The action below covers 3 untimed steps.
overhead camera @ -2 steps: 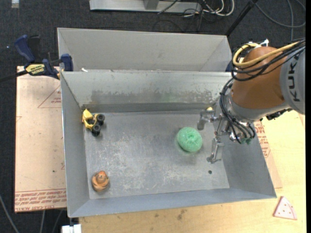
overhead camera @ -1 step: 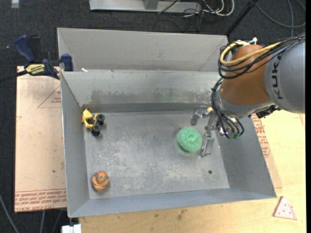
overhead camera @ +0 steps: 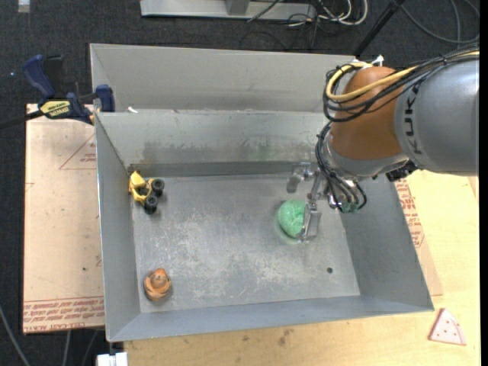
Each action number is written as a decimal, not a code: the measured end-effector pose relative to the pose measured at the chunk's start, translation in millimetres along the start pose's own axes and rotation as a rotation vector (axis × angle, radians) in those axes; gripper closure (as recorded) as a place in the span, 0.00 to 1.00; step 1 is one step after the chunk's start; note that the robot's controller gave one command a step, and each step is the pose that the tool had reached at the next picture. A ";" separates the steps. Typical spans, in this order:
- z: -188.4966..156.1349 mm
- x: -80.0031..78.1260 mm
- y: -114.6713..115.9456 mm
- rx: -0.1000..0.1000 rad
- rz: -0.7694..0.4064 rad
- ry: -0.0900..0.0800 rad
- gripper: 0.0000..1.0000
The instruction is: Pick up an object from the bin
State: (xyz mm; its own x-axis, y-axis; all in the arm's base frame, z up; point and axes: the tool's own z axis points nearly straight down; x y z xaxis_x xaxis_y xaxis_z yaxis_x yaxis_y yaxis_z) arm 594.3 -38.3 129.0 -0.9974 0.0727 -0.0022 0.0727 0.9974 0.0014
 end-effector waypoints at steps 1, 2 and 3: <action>26.5 -5.0 -5.4 0.001 0.066 0.001 1.00; 26.5 -5.0 -5.4 0.001 0.066 0.001 0.00; 26.5 -5.0 -5.3 0.001 0.066 0.001 0.00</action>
Offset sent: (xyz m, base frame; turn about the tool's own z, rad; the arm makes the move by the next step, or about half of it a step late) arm 0.0000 0.0000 0.0000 0.0000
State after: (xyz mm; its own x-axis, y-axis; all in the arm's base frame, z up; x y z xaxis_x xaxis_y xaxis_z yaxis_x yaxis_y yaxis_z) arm 599.0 -44.0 102.4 -0.9904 0.1382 -0.0008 0.1382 0.9904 0.0006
